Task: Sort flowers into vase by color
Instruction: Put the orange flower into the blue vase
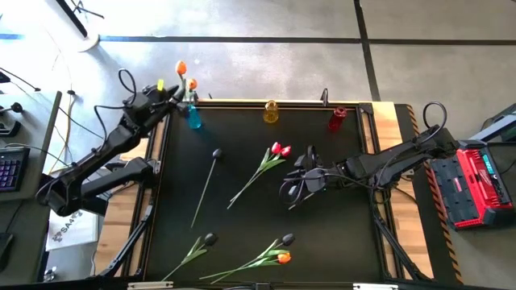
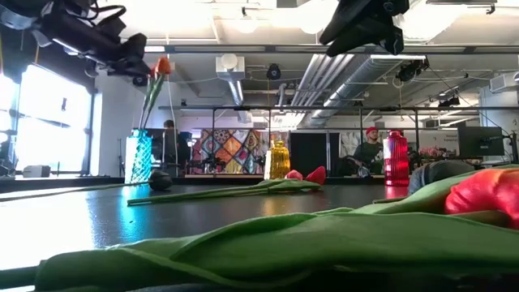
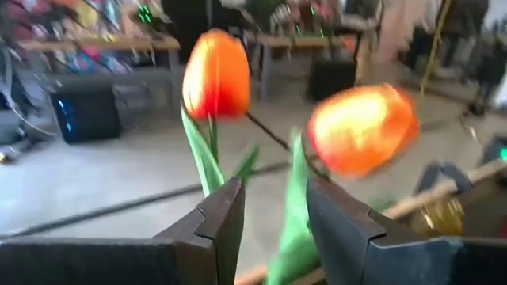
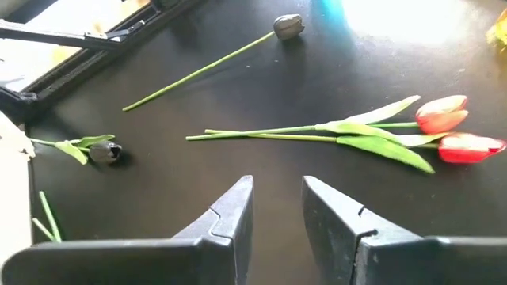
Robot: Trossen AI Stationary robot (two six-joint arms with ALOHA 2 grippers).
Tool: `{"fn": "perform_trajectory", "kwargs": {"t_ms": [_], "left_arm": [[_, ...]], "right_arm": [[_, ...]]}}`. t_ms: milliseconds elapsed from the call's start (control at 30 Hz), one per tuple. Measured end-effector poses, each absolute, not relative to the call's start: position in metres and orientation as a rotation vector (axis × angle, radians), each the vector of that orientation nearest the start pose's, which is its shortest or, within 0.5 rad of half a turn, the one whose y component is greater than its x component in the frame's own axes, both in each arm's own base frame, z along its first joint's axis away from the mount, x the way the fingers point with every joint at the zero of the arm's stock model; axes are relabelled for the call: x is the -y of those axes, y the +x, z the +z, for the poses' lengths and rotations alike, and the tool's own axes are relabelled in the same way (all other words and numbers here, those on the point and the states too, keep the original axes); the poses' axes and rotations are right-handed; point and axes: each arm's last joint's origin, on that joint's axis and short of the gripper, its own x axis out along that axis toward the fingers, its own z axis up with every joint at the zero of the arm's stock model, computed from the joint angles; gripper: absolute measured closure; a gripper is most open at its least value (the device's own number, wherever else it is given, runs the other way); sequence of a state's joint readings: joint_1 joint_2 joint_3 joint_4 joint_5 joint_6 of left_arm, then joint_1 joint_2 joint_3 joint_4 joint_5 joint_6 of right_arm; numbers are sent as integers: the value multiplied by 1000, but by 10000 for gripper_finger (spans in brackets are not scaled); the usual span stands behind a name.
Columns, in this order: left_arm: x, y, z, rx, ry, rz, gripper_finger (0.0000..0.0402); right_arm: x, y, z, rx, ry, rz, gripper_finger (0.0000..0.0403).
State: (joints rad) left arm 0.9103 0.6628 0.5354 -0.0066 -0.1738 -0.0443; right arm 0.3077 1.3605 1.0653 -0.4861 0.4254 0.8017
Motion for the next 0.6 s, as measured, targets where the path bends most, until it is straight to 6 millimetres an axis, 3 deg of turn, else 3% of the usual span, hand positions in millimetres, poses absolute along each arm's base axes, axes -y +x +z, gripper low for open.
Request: {"fn": "perform_trajectory", "kwargs": {"t_ms": [300,600], "left_arm": [[-105,86,278,-168,-148,951,275],[-86,84,288,-241,-195,866,275]], "right_arm": [[-73,274,282,-624,520,-410,306],[-67,276,281,-622,528,-427,306]]}}
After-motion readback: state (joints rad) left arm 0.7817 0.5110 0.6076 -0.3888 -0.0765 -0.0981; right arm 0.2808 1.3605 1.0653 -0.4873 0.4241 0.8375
